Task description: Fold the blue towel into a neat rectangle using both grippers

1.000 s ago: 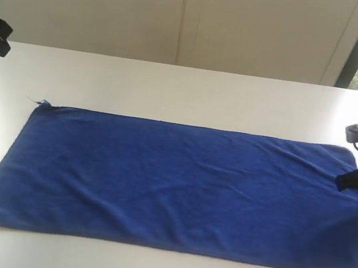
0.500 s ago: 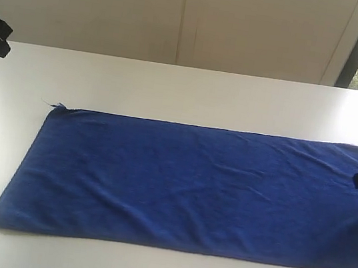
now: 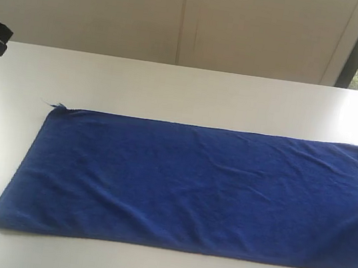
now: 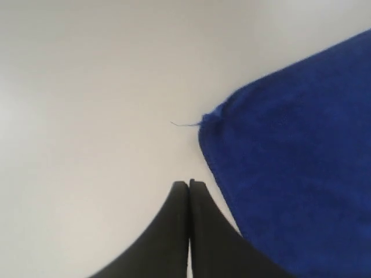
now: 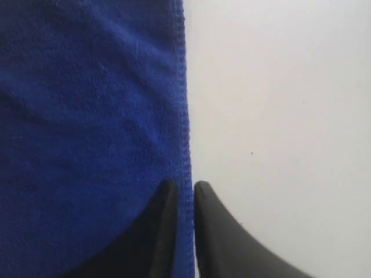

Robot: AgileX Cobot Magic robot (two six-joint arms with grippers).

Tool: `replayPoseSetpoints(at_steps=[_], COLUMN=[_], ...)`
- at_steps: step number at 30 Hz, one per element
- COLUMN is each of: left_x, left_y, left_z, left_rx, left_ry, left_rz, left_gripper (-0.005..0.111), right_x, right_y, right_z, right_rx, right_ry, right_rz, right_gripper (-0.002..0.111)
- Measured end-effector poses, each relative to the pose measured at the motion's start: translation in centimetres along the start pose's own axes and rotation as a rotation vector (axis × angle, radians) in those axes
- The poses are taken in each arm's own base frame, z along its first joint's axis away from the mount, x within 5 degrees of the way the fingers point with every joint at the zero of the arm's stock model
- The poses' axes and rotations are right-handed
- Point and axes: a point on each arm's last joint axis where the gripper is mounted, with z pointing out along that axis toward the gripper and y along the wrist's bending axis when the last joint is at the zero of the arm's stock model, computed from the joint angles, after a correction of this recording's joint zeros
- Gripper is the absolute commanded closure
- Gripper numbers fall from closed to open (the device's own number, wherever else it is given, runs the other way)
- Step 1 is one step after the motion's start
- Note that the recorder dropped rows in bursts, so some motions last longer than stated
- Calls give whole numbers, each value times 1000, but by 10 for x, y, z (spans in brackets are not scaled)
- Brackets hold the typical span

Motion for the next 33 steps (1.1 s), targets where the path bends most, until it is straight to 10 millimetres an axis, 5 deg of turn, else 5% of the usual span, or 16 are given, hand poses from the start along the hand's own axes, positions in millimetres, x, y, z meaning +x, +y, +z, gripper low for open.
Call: replayPoseSetpoints(at_steps=[5,14,20,25,33], left_x=[18,56,61,61,61], left_y=[-3,-9,-8,-8,-8], left_z=[-14,-14,-11,-11,-11], left_rx=[-176,-303,-317,-318,-317], left_ry=[-215,-272,-271,-272,-273], left_rz=[-75,-69,-74,-72,-75], left_gripper=[107,107,107,107,107], right_x=[7,8,9,10,9], right_y=[2,4,5,5,6], right_z=[17,32,41,45,47], right_rx=[-15,-20,-21,-25,-35], right_ry=[73,79,81,87,84], right_rz=[0,-3,-5,-3,12], right_gripper=[64,64,65,73,104])
